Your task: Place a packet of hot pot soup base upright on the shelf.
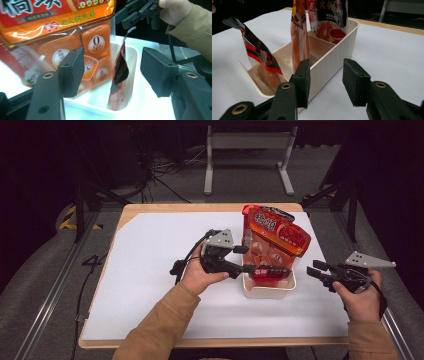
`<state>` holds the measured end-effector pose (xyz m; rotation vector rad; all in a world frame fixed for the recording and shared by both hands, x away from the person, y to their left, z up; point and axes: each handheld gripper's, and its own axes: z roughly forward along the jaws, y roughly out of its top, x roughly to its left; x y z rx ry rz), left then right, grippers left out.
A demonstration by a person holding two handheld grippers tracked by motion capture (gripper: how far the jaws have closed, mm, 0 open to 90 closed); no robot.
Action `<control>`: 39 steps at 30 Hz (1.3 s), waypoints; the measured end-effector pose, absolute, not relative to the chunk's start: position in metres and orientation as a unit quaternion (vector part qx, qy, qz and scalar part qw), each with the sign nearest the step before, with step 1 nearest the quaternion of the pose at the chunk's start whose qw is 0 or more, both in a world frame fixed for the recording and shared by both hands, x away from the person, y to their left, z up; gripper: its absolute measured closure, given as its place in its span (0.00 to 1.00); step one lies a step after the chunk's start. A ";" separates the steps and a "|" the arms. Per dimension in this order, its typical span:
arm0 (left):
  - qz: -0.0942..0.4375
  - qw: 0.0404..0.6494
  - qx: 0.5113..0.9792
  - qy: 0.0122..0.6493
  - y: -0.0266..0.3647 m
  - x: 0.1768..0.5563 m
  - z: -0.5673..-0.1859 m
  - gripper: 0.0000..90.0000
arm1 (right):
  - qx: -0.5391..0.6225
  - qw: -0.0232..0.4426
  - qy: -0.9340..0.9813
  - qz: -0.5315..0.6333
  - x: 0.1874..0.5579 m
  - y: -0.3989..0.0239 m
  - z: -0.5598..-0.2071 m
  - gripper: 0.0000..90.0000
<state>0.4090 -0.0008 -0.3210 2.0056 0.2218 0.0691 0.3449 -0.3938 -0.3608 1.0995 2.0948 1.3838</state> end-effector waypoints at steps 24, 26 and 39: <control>0.109 0.521 0.829 0.174 0.106 0.387 -0.321 0.36 | 0.388 0.213 0.749 0.493 0.345 -0.390 -0.360 0.55; 0.116 0.520 0.826 0.184 0.115 0.386 -0.323 0.36 | 0.387 0.213 0.749 0.494 0.345 -0.389 -0.361 0.54; 0.149 0.518 0.805 0.249 0.171 0.372 -0.343 0.35 | 0.381 0.214 0.752 0.493 0.347 -0.388 -0.366 0.51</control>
